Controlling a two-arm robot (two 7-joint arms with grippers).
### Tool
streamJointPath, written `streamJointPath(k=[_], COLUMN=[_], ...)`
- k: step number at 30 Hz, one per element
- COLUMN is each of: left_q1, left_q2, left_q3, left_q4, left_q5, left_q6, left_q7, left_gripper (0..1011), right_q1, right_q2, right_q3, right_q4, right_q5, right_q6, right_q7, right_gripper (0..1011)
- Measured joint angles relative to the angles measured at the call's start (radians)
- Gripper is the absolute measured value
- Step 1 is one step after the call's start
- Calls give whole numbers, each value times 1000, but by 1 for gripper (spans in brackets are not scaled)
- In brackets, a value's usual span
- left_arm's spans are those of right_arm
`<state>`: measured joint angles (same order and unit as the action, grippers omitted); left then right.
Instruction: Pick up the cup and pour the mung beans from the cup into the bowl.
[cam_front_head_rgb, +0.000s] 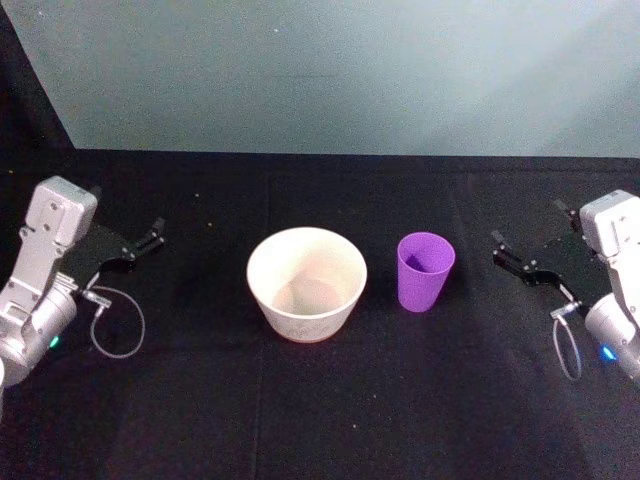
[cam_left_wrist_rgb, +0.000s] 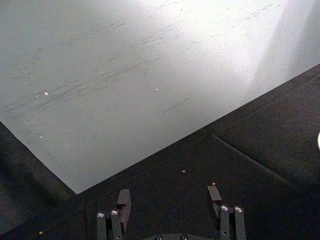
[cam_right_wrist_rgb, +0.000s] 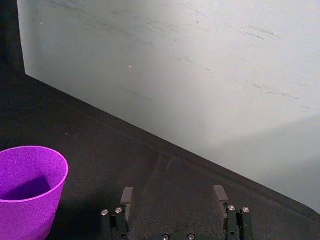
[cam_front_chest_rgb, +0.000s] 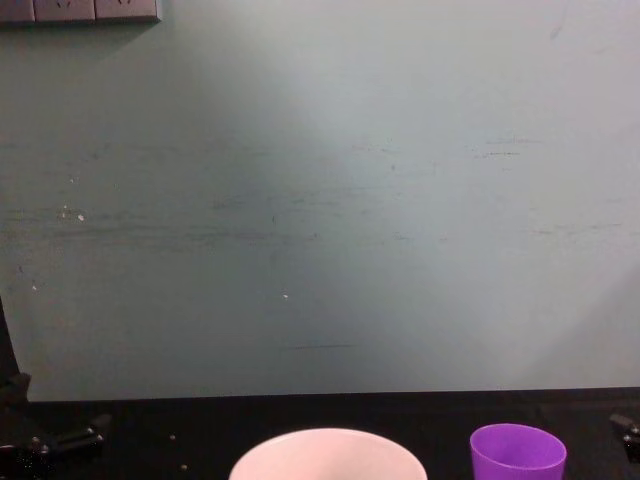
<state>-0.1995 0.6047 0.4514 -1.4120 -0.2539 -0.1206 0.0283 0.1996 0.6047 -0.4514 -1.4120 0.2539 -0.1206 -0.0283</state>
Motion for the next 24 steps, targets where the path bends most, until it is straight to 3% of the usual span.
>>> streamJointPath(k=[24], left_q1=[0], left_q2=[0], left_q3=[0], left_q4=[0], left_q5=[0], left_q6=[0], left_q7=[0], left_gripper=[1000], right_q1=[0], right_q2=[0], right_q3=[0], right_q4=[0], right_q5=[0], right_q6=[0], right_q7=[0], right_gripper=[1002])
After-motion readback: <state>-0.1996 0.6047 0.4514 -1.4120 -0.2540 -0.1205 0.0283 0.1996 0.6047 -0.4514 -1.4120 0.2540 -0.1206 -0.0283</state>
